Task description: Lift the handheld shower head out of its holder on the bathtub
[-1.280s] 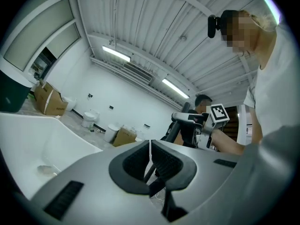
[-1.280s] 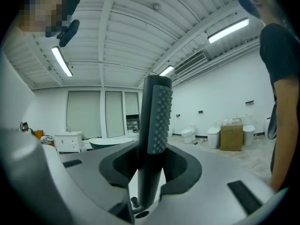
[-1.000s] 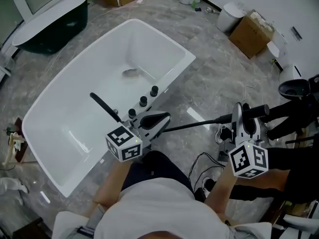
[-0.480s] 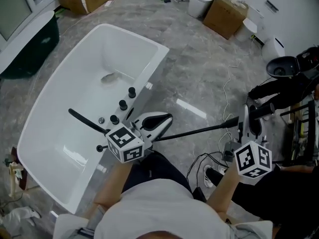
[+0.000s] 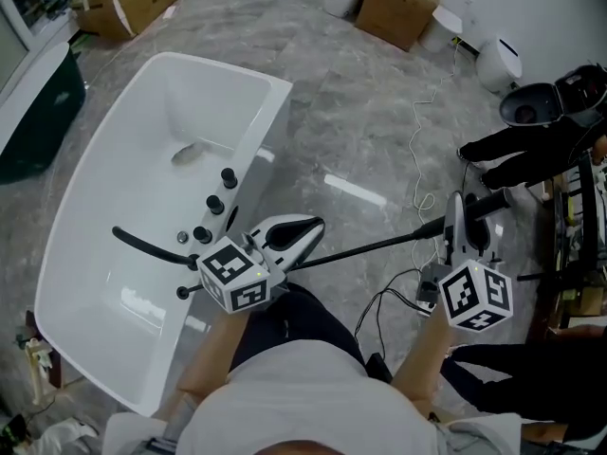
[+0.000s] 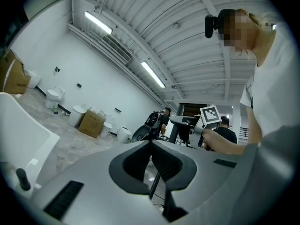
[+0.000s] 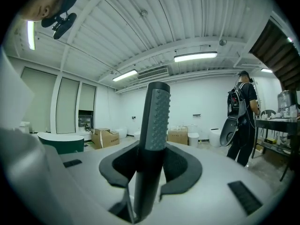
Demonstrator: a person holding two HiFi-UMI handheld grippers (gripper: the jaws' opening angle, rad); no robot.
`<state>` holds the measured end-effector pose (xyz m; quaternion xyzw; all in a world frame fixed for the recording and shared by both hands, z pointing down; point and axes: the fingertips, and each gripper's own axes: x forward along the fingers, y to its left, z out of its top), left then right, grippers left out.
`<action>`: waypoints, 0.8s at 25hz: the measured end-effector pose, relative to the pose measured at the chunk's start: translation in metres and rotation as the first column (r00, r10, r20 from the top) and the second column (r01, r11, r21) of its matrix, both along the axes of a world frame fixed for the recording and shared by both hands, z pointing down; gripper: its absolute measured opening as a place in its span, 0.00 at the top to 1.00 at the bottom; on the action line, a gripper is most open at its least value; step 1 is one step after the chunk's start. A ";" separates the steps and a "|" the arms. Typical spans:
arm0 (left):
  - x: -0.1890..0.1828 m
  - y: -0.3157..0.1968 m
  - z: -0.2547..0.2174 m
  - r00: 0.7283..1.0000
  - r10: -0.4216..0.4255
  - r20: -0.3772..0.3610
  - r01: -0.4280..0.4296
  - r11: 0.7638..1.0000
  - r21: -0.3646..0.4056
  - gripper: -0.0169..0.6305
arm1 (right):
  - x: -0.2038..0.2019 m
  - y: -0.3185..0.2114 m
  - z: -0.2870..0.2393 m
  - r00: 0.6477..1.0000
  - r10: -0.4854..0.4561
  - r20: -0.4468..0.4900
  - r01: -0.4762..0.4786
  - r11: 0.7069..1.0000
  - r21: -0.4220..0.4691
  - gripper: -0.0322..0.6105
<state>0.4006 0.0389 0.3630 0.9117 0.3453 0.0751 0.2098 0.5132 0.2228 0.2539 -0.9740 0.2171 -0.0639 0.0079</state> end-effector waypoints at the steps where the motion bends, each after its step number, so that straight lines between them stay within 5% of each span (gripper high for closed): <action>1: 0.000 0.000 0.000 1.000 -0.001 0.001 0.001 1.000 0.001 0.94 | 0.001 0.000 0.002 1.000 0.003 0.003 -0.003 1.000 0.001 0.75; 20: -0.001 -0.008 -0.002 1.000 -0.018 0.001 0.018 1.000 0.024 0.94 | 0.001 -0.030 0.011 0.998 -0.065 0.002 0.065 0.998 0.009 0.75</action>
